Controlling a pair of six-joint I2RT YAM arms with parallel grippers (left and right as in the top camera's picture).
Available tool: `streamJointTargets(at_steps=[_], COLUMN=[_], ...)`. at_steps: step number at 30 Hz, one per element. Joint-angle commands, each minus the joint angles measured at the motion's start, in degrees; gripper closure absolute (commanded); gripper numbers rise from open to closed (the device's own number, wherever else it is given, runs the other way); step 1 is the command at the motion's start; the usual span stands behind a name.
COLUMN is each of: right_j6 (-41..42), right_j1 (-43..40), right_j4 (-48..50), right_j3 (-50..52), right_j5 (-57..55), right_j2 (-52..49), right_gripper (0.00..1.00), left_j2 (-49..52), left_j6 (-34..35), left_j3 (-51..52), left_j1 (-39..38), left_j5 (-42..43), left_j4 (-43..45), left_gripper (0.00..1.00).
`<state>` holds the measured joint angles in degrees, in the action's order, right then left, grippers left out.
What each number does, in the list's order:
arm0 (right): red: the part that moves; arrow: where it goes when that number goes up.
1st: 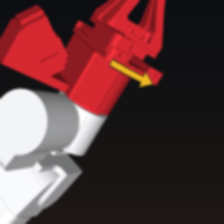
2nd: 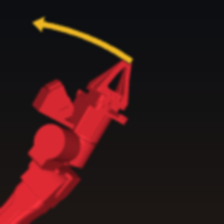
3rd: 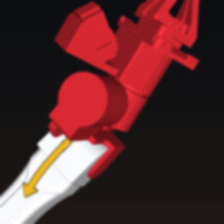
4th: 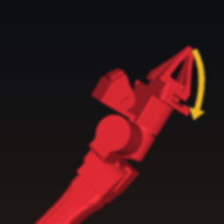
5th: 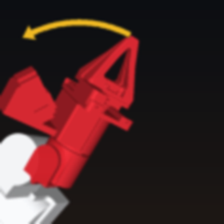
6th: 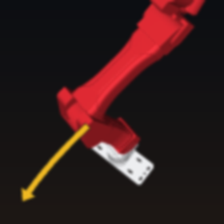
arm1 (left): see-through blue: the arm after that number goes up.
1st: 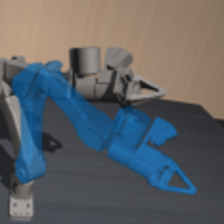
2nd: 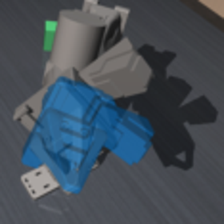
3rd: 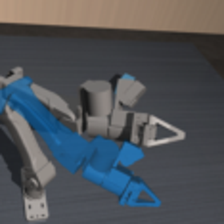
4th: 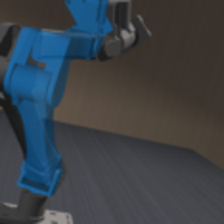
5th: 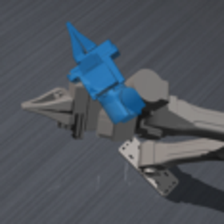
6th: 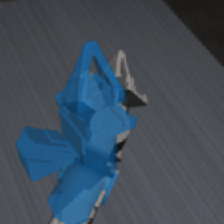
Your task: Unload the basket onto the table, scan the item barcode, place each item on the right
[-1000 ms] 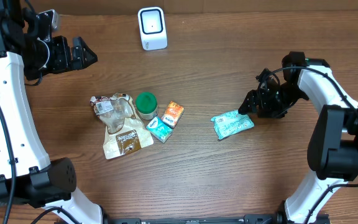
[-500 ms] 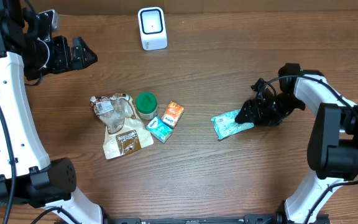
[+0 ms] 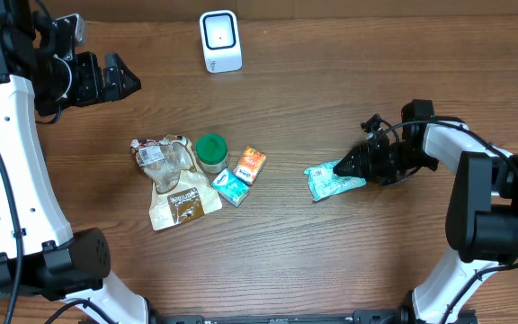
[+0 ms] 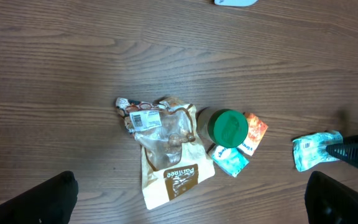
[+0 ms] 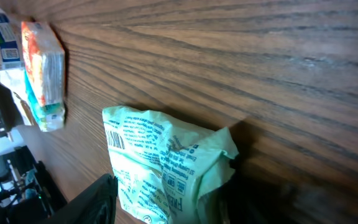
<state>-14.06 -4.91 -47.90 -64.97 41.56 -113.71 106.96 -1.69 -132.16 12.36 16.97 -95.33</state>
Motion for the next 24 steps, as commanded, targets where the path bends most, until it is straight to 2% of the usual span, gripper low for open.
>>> streamJointTargets(at_steps=[1,5,9,13,17,20,24], right_j6=[2.1,4.4,7.3,8.5,8.3,8.3,8.3], right_j1=[0.1,0.1,0.0,0.0,0.0,0.0,0.0], right_j4=[1.8,1.4,1.8,1.3,-0.2,-1.6,-5.3], right_j3=[3.9,3.9,3.8,2.9,0.7,-1.1,-3.6], right_j5=[-5.2,-5.2,-5.2,-3.2,5.5,10.7,11.6], right_j2=[-1.7,-1.7,-1.7,-1.7,-0.4,2.2,8.2], right_gripper=[0.50,0.69,0.94,0.96,0.96,0.96,0.96], left_j2=[-0.5,-0.5,-0.5,-0.5,-0.5,-0.5,-0.5], left_j6=[-0.9,-0.9,-0.9,-0.9,-0.9,-0.9,-0.9], left_j3=[-0.9,-0.9,-0.9,-0.9,-0.9,-0.9,-0.9], left_j1=[-0.4,-0.4,-0.4,-0.4,-0.4,-0.4,-0.4], left_j5=[0.4,0.4,0.4,0.4,0.4,0.4,0.4], left_j4=[0.0,0.0,0.0,0.0,0.0,0.0,0.0], left_gripper=[0.00,0.00,0.01,0.01,0.00,0.00,0.00])
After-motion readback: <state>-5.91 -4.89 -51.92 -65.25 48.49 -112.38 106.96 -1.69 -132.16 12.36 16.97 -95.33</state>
